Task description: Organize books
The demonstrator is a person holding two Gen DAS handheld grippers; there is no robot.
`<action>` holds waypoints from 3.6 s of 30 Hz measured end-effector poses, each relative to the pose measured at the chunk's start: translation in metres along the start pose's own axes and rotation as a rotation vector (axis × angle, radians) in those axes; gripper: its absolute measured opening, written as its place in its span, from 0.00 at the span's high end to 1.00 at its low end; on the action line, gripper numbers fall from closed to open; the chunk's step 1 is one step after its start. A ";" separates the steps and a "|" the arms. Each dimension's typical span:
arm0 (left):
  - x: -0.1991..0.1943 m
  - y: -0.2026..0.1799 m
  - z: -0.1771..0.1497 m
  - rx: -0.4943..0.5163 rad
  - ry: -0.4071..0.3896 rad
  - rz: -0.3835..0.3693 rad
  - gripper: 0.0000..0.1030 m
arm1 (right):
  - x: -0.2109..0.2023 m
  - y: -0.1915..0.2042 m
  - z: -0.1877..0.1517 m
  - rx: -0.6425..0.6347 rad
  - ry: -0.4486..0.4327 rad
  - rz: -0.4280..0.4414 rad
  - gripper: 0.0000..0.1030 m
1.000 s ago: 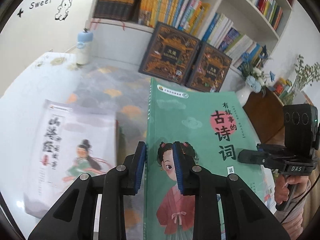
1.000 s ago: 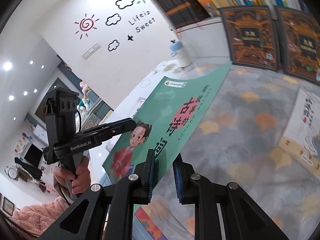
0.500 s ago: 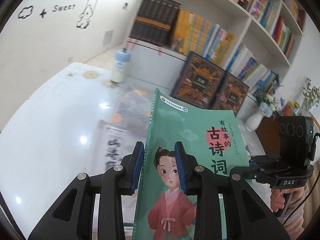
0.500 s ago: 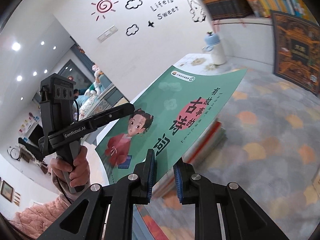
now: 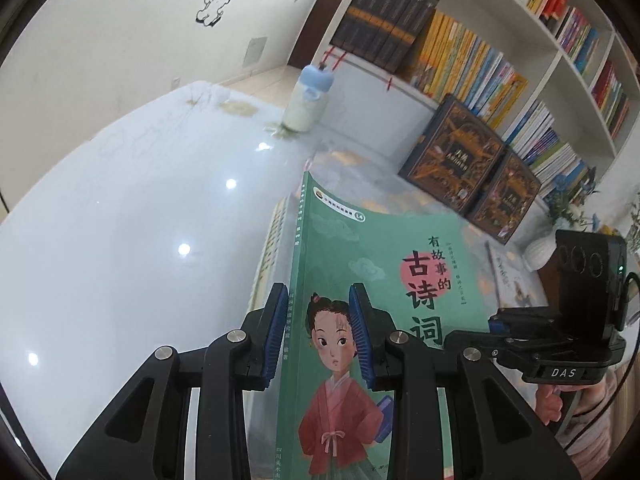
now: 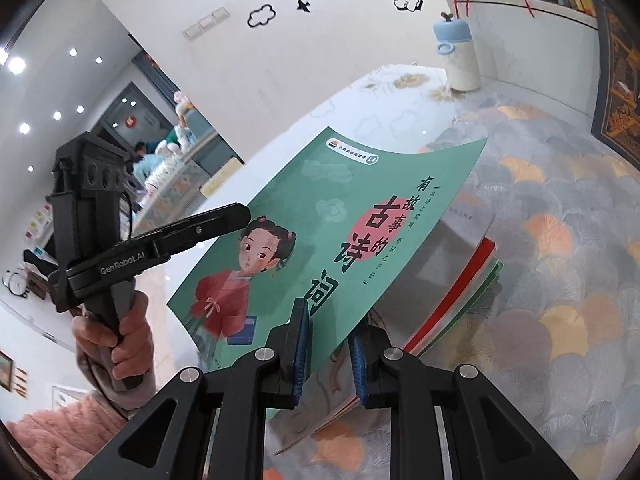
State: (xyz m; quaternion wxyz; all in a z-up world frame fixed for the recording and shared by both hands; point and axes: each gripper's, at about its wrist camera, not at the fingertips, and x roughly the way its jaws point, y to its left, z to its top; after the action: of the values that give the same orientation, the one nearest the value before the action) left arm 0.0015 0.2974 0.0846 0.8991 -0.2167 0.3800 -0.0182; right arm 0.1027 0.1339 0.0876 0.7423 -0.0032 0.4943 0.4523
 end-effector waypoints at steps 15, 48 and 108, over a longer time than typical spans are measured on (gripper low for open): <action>0.019 0.008 -0.008 0.035 0.027 0.062 0.71 | 0.009 -0.007 -0.005 0.007 0.005 -0.052 0.75; 0.014 -0.082 0.001 0.153 0.007 0.118 0.69 | -0.065 -0.056 -0.047 0.059 -0.123 -0.082 0.57; 0.270 -0.378 -0.086 0.493 0.207 -0.205 0.38 | -0.271 -0.343 -0.233 0.588 -0.543 -0.248 0.39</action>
State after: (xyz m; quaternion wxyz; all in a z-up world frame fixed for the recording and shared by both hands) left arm 0.1834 -0.1304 0.0018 0.8744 -0.0260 0.4301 -0.2229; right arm 0.1362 -0.3555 0.0168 0.8637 0.2688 0.3847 0.1836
